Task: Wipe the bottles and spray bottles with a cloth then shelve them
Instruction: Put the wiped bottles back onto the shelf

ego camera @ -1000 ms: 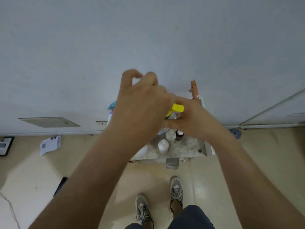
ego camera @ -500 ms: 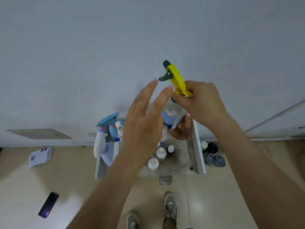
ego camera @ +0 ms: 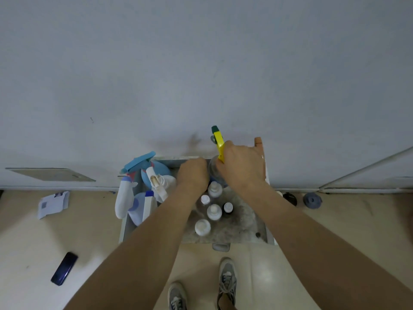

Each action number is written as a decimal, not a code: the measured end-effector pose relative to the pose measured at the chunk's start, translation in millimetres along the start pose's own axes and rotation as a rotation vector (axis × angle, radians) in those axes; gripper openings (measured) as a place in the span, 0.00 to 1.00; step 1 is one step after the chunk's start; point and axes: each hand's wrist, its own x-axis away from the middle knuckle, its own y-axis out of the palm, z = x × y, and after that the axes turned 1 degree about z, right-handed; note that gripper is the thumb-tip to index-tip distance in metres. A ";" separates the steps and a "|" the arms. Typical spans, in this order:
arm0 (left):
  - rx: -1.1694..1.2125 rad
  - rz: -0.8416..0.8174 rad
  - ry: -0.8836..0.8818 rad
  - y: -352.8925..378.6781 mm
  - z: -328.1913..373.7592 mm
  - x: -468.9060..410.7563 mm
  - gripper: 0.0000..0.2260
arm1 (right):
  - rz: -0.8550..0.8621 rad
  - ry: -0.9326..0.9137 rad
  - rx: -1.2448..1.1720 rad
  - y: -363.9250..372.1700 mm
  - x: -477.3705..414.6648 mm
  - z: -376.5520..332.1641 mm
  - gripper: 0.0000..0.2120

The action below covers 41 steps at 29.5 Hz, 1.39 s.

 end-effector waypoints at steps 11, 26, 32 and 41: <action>-0.260 -0.191 0.183 13.9 -7.2 33.4 0.10 | 0.000 -0.006 0.002 -0.9 -4.3 -6.0 0.10; -0.119 0.283 -0.176 -63.8 -59.8 108.1 0.27 | -0.119 -0.379 -0.408 -6.4 31.6 -48.9 0.21; -0.012 0.349 -0.155 -57.6 -57.2 98.8 0.15 | 0.374 -0.120 -0.232 2.1 29.2 -36.3 0.24; 0.173 0.253 0.254 -110.9 -51.0 76.3 0.16 | 0.044 0.020 -0.097 -13.7 -0.4 -9.2 0.26</action>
